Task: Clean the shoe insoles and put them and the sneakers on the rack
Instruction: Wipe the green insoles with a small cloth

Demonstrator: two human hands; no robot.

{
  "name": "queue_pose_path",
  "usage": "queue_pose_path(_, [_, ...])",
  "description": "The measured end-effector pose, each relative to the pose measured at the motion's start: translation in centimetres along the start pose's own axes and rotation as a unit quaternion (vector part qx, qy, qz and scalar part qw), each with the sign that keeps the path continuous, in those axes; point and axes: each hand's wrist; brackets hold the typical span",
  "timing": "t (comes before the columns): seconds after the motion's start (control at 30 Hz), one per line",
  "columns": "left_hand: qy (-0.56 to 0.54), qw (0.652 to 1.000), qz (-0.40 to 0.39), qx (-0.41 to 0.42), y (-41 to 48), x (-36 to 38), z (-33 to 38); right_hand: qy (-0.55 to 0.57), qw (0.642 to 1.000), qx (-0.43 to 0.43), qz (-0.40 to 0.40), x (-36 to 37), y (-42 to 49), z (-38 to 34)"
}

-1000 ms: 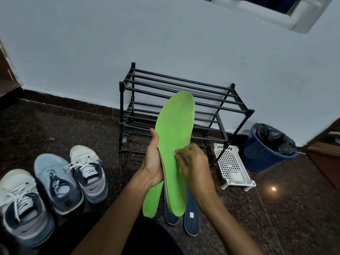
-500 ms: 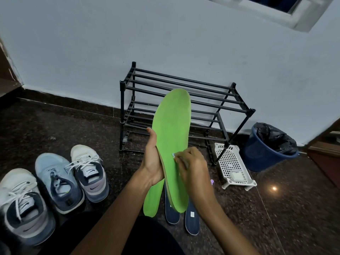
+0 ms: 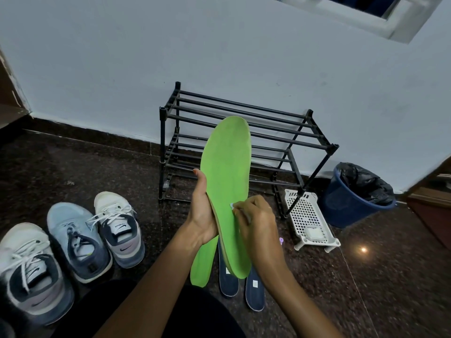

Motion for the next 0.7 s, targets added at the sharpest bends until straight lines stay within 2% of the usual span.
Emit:
queue_pose_path(0.17, [0.003,1.000,-0.007,-0.011,0.0,0.3,-0.2,-0.018,0.999,0.022,0.024,-0.5,1.5,0.4])
queue_pose_path(0.43, [0.000,1.000,0.007,0.004,0.1,0.0,0.1,-0.009,1.000,-0.008,0.008,0.4,-0.5,0.2])
queue_pose_path(0.7, [-0.004,1.000,0.001,-0.009,-0.1,0.4,-0.1,-0.036,0.998,0.024,0.034,0.1,1.2,0.6])
Point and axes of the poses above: each hand's wrist, its own y-axis towards the middle knuckle, its own x-axis out of the palm, z = x × y, and after that the axes turned 9 degrees about x, right-handed
